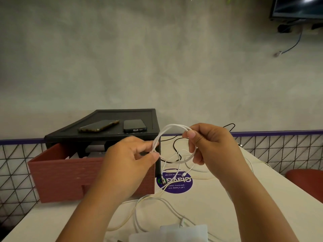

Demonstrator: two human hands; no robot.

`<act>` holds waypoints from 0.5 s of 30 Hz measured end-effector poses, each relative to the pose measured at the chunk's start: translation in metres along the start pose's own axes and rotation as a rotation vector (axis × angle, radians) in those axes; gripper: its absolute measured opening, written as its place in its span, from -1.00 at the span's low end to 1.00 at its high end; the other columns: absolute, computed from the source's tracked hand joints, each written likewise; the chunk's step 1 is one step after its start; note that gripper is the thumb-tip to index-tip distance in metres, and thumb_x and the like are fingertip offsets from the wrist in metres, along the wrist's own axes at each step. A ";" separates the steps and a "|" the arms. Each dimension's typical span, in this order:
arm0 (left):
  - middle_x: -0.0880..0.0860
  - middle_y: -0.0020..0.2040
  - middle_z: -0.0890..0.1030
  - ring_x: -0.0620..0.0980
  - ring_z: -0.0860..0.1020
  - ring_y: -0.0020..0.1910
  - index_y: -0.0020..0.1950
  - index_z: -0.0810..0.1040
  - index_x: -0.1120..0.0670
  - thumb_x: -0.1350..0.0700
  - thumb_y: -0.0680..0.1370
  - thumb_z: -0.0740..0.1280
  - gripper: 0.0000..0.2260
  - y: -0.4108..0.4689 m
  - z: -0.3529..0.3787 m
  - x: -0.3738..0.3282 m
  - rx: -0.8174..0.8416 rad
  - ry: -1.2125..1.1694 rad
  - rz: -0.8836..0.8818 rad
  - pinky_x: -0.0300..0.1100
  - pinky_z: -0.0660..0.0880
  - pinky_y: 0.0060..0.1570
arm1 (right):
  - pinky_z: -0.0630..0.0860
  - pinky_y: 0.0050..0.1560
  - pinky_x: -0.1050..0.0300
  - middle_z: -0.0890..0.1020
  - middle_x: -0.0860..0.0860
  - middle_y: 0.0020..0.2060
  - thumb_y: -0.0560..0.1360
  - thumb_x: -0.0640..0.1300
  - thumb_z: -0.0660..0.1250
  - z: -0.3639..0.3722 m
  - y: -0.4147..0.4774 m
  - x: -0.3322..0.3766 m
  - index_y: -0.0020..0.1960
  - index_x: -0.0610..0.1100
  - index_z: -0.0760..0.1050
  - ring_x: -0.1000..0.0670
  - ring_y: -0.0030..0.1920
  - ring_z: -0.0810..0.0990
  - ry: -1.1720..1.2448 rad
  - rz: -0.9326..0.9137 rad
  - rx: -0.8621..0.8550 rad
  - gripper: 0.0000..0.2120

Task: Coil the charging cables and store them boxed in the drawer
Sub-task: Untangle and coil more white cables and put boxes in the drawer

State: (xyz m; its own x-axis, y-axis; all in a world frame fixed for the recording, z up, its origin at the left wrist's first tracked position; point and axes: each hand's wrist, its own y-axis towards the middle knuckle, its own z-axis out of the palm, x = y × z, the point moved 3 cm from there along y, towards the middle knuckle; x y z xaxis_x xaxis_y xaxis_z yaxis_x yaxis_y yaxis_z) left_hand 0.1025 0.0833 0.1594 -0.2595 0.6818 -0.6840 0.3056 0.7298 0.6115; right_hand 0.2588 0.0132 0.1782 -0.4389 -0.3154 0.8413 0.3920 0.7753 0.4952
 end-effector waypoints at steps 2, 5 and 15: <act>-0.14 -0.23 0.49 -0.21 0.44 -0.31 -0.10 0.68 -0.07 0.20 0.46 0.41 -0.84 0.003 -0.008 0.004 -0.100 0.161 0.024 -0.54 0.27 -0.31 | 0.30 -0.55 0.36 0.46 0.06 -0.55 0.55 -0.19 0.25 -0.001 0.001 -0.001 -0.27 -0.08 0.56 0.14 -0.61 0.35 -0.035 0.011 0.025 -0.76; -0.14 -0.29 0.51 -0.20 0.45 -0.37 -0.19 0.64 -0.09 0.21 0.50 0.36 -0.80 0.005 -0.016 0.009 -0.189 0.207 0.002 -0.49 0.30 -0.35 | 0.26 -0.56 0.34 0.46 0.05 -0.56 0.56 -0.21 0.22 -0.004 0.001 -0.001 -0.26 -0.10 0.56 0.12 -0.62 0.31 -0.002 0.020 0.029 -0.74; -0.04 -0.23 0.62 -0.16 0.56 -0.29 -0.05 0.58 -0.02 -0.02 0.37 0.40 -0.81 -0.003 0.001 -0.016 0.035 -0.352 -0.098 -0.42 0.47 -0.29 | 0.29 -0.55 0.33 0.47 0.05 -0.55 0.55 -0.20 0.23 0.005 -0.004 0.006 -0.20 -0.18 0.56 0.12 -0.61 0.34 0.059 -0.013 0.080 -0.80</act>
State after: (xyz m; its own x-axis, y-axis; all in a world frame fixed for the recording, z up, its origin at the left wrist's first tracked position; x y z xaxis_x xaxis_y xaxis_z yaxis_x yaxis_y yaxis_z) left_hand 0.1070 0.0696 0.1679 0.0404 0.5448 -0.8376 0.3280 0.7846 0.5262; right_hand 0.2505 0.0108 0.1800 -0.3940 -0.3561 0.8473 0.3197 0.8112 0.4896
